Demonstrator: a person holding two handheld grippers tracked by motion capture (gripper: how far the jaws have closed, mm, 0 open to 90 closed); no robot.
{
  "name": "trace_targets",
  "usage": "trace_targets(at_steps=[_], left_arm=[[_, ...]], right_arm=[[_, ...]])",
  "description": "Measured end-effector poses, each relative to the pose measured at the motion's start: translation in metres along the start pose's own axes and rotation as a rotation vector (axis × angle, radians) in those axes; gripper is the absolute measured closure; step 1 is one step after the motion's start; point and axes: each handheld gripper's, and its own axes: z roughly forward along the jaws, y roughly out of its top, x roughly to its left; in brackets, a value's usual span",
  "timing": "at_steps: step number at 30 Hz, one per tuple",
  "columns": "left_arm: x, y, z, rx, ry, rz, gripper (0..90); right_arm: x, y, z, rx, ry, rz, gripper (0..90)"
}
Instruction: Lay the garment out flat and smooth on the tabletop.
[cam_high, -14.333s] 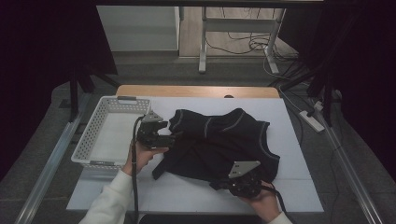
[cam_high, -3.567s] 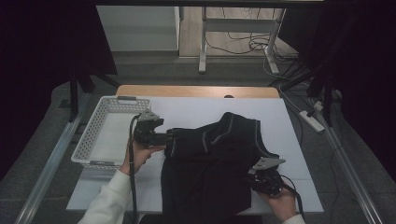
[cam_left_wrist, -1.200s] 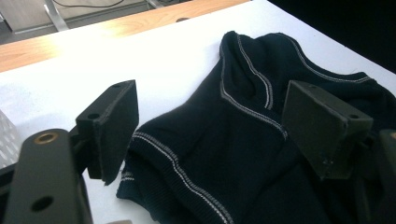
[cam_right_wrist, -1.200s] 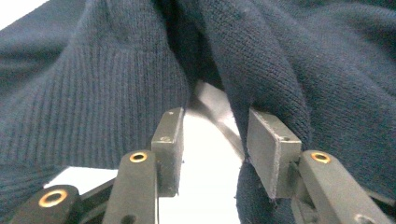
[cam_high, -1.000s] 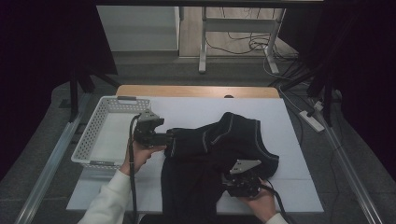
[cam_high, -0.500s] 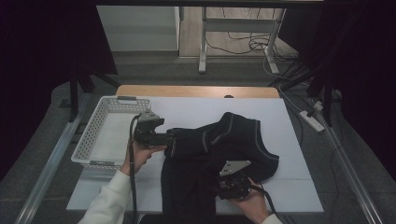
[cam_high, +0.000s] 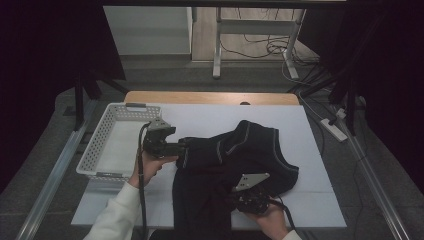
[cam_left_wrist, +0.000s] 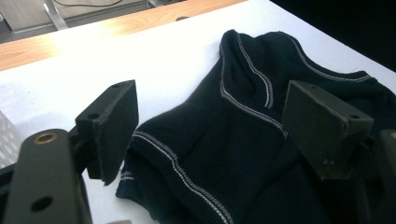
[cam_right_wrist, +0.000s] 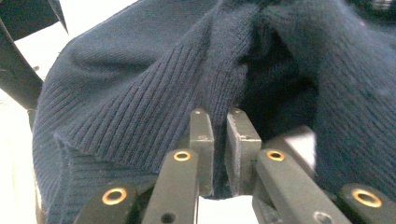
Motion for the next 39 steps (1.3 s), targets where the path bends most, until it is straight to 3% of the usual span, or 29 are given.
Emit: trace_targets(at_steps=[8, 13, 22, 28, 30, 34, 36, 39], left_arm=[[0.002, 0.001, 0.0, 0.0, -0.004, -0.002, 19.7], [0.001, 0.003, 0.001, -0.002, -0.011, 0.002, 19.6], [0.0, 0.005, 0.004, 0.0, -0.019, 0.005, 19.6], [0.0, 0.005, 0.005, 0.002, -0.017, 0.005, 19.6], [0.0, 0.005, 0.005, 0.002, -0.017, 0.003, 19.6], [-0.001, 0.006, 0.006, 0.003, -0.02, 0.005, 19.6], [-0.002, 0.006, 0.006, 0.004, -0.021, 0.009, 19.6], [-0.002, 0.006, 0.007, 0.006, -0.022, 0.009, 19.5]], right_arm=[[0.0, -0.028, -0.045, -0.017, -0.076, 0.039, 82.6], [0.002, -0.049, -0.067, 0.0, -0.123, 0.067, 82.6], [0.001, -0.099, -0.108, 0.002, -0.187, 0.195, 82.6], [-0.001, -0.121, -0.123, 0.008, -0.198, 0.256, 82.4], [-0.002, -0.123, -0.124, 0.0, -0.187, 0.26, 79.2], [-0.002, -0.111, -0.125, -0.06, -0.243, 0.248, 52.7], [-0.002, -0.1, -0.126, -0.104, -0.259, 0.238, 47.0], [-0.002, -0.081, -0.122, -0.137, -0.259, 0.194, 45.3]])
